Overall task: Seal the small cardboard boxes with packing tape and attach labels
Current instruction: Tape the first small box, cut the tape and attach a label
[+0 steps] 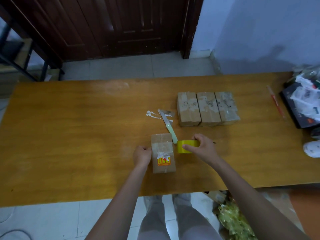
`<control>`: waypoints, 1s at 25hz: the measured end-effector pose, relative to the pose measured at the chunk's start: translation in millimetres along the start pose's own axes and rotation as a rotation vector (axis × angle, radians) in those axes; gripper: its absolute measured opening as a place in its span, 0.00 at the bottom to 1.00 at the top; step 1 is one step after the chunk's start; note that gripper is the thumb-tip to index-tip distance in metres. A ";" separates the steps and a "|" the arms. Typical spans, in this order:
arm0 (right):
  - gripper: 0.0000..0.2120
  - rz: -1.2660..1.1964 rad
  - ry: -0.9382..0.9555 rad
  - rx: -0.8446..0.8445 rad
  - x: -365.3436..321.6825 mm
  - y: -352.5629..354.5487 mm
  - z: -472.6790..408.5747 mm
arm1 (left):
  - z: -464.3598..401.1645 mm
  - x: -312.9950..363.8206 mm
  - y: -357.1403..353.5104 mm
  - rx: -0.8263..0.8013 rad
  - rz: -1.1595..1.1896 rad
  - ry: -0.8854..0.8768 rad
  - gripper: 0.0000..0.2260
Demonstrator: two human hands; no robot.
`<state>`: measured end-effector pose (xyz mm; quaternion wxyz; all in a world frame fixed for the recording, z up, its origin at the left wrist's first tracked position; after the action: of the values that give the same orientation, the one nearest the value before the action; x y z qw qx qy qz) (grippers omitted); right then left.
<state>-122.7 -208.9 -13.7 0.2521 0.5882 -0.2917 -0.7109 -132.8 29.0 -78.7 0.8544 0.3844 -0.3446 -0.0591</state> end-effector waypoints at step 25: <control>0.26 0.125 0.166 -0.080 -1.9 19.3 6.9 | 84.7 -3.9 -8.8 0.112 -0.259 -0.432 0.51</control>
<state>-128.9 -220.2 2.2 0.3426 0.6153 -0.2770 -0.6537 -188.1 -27.9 -47.4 0.7236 0.4506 -0.4698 -0.2294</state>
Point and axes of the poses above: each hand's wrist, its own z-axis away from the middle knuckle, its own y-axis out of the back of the hand, x = y × z, the point moved 2 cm from there along -z, towards the middle knuckle, and after that the axes turned 14 degrees about x, right-handed, at the moved point
